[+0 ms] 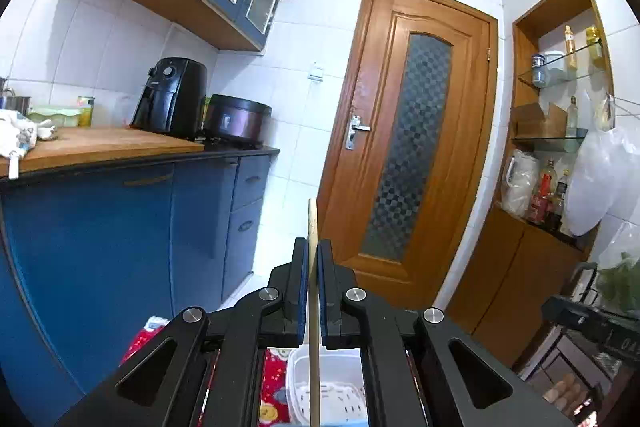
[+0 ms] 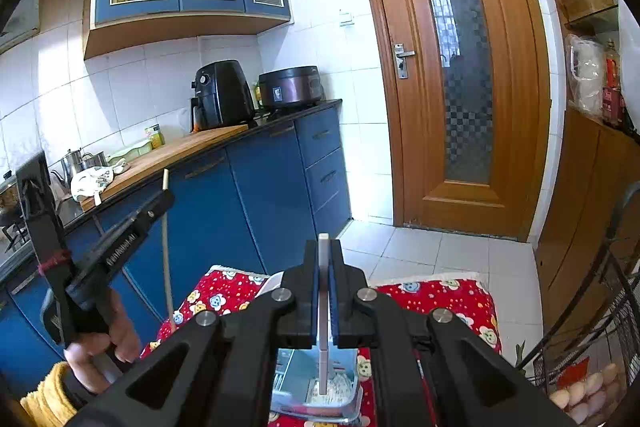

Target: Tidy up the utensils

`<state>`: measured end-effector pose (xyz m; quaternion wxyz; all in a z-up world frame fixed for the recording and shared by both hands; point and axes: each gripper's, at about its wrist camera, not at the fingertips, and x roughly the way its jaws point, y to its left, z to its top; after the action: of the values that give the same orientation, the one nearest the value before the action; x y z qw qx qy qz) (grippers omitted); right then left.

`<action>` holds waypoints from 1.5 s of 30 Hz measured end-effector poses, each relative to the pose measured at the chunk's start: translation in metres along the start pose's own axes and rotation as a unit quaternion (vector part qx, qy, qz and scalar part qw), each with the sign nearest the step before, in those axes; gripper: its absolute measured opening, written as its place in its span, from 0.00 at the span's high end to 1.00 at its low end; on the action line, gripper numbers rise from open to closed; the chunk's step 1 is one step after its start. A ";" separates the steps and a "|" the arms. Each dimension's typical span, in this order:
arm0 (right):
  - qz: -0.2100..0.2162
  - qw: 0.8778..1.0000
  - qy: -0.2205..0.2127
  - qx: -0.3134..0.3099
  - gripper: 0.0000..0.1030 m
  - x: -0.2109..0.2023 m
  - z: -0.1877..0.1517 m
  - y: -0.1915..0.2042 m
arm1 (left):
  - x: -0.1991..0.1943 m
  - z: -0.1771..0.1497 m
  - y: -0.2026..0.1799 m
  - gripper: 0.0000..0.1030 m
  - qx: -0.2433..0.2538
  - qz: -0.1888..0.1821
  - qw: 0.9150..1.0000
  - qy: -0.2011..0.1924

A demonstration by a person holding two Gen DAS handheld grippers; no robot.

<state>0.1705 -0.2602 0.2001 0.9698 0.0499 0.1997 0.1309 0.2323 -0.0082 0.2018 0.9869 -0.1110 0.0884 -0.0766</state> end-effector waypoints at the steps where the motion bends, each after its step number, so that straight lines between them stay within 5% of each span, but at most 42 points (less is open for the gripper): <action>1: 0.000 1.000 0.001 -0.002 0.95 0.004 -0.001 0.000 | 0.004 -0.003 0.000 0.96 0.000 0.002 1.000 -0.003; 18: -0.003 0.997 0.074 -0.010 0.95 0.062 -0.048 -0.003 | 0.015 -0.068 0.008 0.96 0.017 0.038 0.999 0.002; 35: 0.004 0.995 0.096 -0.009 0.94 0.067 -0.065 -0.004 | -0.007 -0.073 0.003 0.96 0.034 0.044 0.998 -0.030; 39: 0.009 0.995 0.095 -0.009 0.79 0.064 -0.067 -0.004 | -0.007 -0.081 0.004 0.96 0.036 0.046 0.998 -0.024; 45: 0.013 0.996 0.089 0.001 0.70 0.058 -0.067 -0.008 | -0.007 -0.086 0.004 0.96 0.040 0.040 0.998 -0.011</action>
<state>0.1970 -0.2491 0.1155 0.9463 0.0413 0.2847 0.1477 0.2094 -0.0212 0.1197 0.9938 -0.0684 0.0785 -0.0391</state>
